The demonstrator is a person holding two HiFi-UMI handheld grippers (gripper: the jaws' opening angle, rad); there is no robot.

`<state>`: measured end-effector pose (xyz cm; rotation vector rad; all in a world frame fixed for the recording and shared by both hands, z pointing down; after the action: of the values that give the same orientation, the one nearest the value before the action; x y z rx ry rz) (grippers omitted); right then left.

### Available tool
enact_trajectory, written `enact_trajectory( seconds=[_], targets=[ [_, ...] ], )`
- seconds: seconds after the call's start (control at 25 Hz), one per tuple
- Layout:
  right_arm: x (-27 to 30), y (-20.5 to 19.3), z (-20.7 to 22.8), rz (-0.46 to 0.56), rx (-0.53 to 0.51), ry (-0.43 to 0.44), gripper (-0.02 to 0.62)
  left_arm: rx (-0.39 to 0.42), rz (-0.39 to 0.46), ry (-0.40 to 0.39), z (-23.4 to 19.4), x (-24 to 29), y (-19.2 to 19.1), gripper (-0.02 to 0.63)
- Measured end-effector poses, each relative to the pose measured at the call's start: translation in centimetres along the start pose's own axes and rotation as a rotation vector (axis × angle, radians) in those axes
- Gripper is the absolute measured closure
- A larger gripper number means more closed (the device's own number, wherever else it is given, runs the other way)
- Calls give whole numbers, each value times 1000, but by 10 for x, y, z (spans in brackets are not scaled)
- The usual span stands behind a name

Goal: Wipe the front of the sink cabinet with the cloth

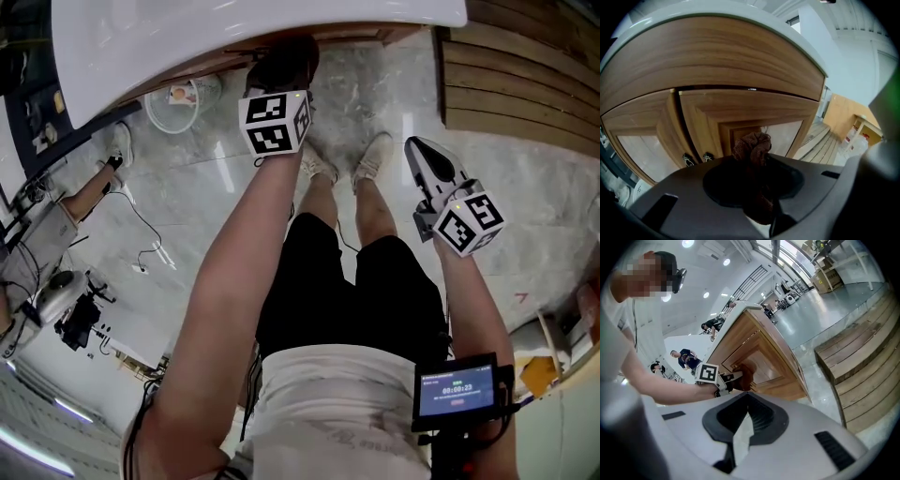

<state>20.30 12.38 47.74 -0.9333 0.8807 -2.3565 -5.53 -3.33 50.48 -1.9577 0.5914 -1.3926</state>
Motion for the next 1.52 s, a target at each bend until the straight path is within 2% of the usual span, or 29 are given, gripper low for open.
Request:
enact_trajectory(
  seconds=[0.36, 0.6, 0.88, 1.12, 1.32, 1.52],
  targets=[
    [-10, 2, 5, 31, 37, -39, 583, 3, -10, -51, 22, 16, -6, 486],
    [-14, -1, 9, 48, 41, -51, 583, 74, -18, -163, 65, 33, -8, 486],
    [-15, 5, 13, 42, 48, -80, 583, 110, -42, -207, 86, 52, -11, 486],
    [-21, -2, 16, 35, 58, -98, 583, 181, -55, -286, 116, 60, -16, 486],
    [-26, -6, 16, 25, 55, -104, 583, 163, -75, -289, 128, 75, -22, 486],
    [-28, -10, 19, 16, 51, -102, 583, 136, -66, -246, 117, 73, -24, 486]
  ],
)
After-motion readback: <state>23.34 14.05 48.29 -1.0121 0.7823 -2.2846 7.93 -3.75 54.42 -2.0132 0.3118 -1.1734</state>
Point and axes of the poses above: the fingertips, and each gripper's own axes: x forward along the fingers, z to its right, y out of its top, the point moved 8 cm from there along -x, backward along the fingers, and after that the axes turned 10 degrees about -x, right-handed, at the moved point
